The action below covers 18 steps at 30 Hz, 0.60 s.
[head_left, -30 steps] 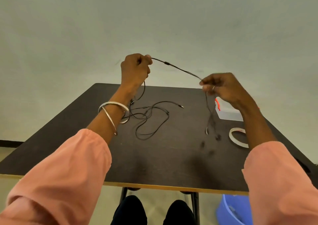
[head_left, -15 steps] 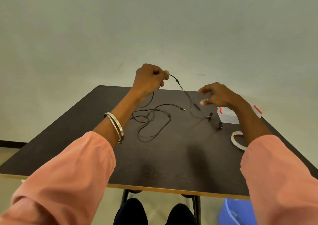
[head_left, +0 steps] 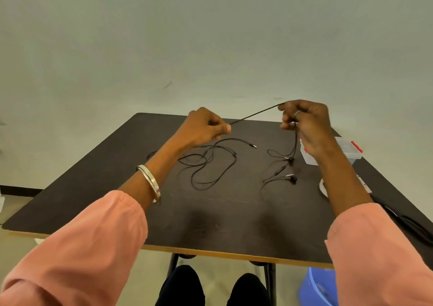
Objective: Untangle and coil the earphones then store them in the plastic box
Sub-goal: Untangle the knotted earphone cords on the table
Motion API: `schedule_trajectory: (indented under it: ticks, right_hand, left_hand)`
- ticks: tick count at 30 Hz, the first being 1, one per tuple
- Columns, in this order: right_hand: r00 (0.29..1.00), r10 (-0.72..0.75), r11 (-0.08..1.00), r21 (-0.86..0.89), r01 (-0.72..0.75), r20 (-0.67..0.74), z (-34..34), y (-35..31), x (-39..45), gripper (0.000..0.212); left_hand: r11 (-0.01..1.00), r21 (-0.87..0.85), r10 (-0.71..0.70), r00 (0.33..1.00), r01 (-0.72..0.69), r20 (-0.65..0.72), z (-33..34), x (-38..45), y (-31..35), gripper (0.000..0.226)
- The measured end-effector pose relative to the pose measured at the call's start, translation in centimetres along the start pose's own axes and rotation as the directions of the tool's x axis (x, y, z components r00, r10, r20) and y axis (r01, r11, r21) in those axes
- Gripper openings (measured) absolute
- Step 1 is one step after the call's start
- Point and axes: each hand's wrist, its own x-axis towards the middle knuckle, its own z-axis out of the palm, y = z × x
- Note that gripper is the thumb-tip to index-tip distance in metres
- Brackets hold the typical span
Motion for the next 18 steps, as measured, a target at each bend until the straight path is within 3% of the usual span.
schedule_trajectory:
  ticks: [6,7,9,12,13,15,18]
  right_hand:
    - [0.949,0.155,0.987,0.009,-0.159,-0.275,-1.0,1.6,-0.5,0.017]
    - [0.931,0.172,0.981,-0.034,-0.192,-0.322,-0.8,2.1,-0.6,0.017]
    - [0.927,0.168,0.905,-0.32,-0.28,-0.335,-0.5,3.5,-0.6,0.018]
    - [0.962,0.211,0.607,-0.747,-0.27,-0.175,0.6,3.7,-1.6,0.033]
    - [0.976,0.211,0.6,-0.781,-0.173,-0.055,1.1,3.3,-1.9,0.048]
    - [0.963,0.161,0.714,-0.7,0.038,0.217,2.7,1.9,-2.6,0.066]
    - [0.899,0.079,0.797,-0.569,0.203,0.431,5.2,0.7,-3.3,0.052]
  left_hand:
    - [0.998,-0.029,-0.057,0.998,0.056,-0.022,-0.5,-0.6,-2.2,0.016]
    - [0.998,-0.016,-0.056,0.998,0.056,-0.035,-0.4,-0.6,-2.2,0.016]
    - [0.998,-0.004,-0.067,0.997,0.067,-0.046,-0.2,-0.7,-2.2,0.016]
    - [0.995,0.047,-0.088,0.992,0.093,-0.088,0.3,-0.3,-2.3,0.018]
    - [0.993,0.072,-0.091,0.991,0.098,-0.099,0.4,-0.3,-2.2,0.018]
    - [0.989,0.119,-0.074,0.992,0.086,-0.103,0.7,-0.2,-1.4,0.018]
    - [0.986,0.163,-0.023,0.997,0.036,-0.08,1.2,-0.2,-0.2,0.016]
